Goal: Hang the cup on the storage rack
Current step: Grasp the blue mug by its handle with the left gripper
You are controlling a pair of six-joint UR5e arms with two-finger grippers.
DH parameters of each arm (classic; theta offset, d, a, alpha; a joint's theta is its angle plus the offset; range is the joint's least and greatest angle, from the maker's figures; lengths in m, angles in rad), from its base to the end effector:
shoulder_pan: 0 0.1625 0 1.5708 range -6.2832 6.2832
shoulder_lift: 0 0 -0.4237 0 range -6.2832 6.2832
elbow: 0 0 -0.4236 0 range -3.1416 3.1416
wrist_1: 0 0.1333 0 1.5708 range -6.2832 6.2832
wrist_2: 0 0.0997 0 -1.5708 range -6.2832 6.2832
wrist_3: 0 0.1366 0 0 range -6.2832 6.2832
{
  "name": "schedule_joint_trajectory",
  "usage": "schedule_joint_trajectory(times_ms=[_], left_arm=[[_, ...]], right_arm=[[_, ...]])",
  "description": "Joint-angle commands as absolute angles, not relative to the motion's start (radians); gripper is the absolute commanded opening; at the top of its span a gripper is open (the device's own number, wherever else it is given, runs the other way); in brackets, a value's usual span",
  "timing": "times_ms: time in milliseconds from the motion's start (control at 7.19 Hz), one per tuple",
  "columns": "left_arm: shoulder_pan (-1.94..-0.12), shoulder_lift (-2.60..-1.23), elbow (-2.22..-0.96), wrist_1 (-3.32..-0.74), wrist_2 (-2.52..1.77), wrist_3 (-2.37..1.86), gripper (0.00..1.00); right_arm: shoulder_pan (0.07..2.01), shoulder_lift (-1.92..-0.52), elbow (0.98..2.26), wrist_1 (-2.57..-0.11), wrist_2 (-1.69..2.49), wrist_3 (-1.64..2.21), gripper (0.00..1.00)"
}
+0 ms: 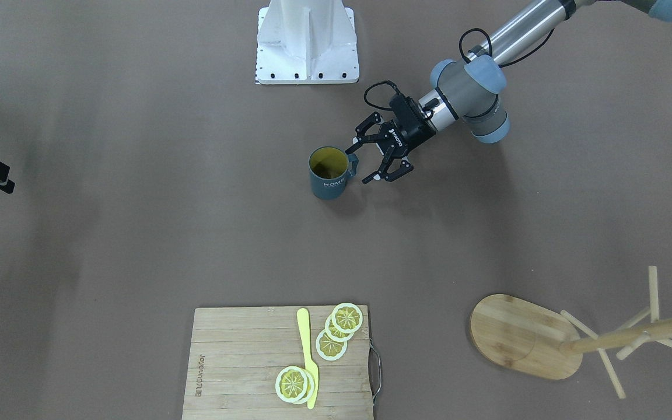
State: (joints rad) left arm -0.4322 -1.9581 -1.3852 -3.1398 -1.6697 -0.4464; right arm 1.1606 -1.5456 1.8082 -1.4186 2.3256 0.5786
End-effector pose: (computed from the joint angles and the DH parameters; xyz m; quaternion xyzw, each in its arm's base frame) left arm 0.5750 -0.3972 0.3452 0.5206 0.5726 0.2505 0.5818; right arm -0.1834 -0.5212 0.5270 -0.0026 -0.4083 0.0009 0.9129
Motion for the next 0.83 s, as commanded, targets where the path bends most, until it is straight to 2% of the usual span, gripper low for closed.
schedule_joint_trajectory(times_ms=[0,556,695], left_arm=[[-0.426,-1.959,-1.365,-3.175,-1.654,-0.445,0.73],[-0.394,-1.96,-1.358,-3.181,-1.644,-0.445,0.62],[-0.393,-1.959,-1.358,-3.181,-1.644,-0.445,0.46]], right_arm=[[1.161,-1.546,1.809,-1.417,2.326,0.586,1.0],[1.16,-1.543,1.812,-1.414,2.324,0.594,1.0],[1.16,-1.545,1.812,-1.414,2.324,0.594,1.0]])
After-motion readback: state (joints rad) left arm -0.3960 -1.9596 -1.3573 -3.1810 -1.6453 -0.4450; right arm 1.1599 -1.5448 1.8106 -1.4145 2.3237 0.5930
